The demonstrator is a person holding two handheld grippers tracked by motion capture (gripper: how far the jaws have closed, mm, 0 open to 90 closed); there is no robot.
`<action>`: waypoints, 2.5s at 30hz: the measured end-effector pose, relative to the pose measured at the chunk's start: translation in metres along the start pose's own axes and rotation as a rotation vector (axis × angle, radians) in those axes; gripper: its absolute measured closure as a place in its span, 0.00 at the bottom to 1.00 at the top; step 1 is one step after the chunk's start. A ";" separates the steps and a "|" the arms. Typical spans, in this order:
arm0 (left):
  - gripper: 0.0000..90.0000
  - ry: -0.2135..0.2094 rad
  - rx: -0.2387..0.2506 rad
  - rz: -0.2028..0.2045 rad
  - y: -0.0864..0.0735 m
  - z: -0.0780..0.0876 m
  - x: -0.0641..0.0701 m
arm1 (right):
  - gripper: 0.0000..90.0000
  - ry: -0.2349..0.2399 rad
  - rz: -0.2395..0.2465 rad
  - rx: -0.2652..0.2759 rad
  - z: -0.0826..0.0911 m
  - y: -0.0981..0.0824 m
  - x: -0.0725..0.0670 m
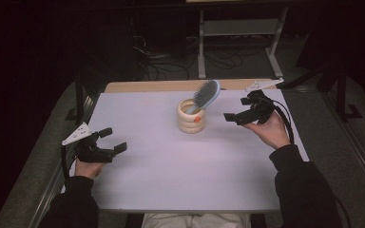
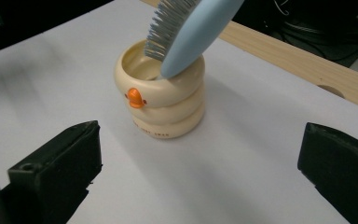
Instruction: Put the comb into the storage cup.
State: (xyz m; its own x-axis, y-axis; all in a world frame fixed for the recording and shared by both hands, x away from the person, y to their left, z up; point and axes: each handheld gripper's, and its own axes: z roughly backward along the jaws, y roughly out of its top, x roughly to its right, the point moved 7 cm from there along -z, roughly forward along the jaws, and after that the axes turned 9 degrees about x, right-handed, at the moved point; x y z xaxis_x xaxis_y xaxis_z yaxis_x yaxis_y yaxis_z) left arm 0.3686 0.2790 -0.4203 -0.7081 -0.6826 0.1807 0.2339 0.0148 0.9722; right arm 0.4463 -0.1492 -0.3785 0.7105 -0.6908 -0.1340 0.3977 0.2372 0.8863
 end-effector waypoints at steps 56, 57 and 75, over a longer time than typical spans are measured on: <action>0.00 0.032 -0.026 0.008 -0.005 -0.001 -0.005 | 0.00 -0.076 -0.053 0.092 0.075 -0.082 0.008; 0.00 0.032 -0.029 0.006 -0.006 -0.001 -0.006 | 0.00 -0.081 -0.053 0.095 0.078 -0.084 0.009; 0.00 0.057 -0.043 0.008 -0.009 0.000 -0.009 | 0.00 -0.112 -0.066 0.176 0.099 -0.111 0.011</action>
State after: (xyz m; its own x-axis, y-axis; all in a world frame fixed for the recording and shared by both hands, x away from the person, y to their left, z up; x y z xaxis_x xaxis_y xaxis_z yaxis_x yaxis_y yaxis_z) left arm 0.3730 0.2853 -0.4304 -0.6670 -0.7234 0.1784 0.2686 -0.0101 0.9632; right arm 0.3522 -0.2507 -0.4340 0.6135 -0.7748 -0.1528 0.3268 0.0730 0.9423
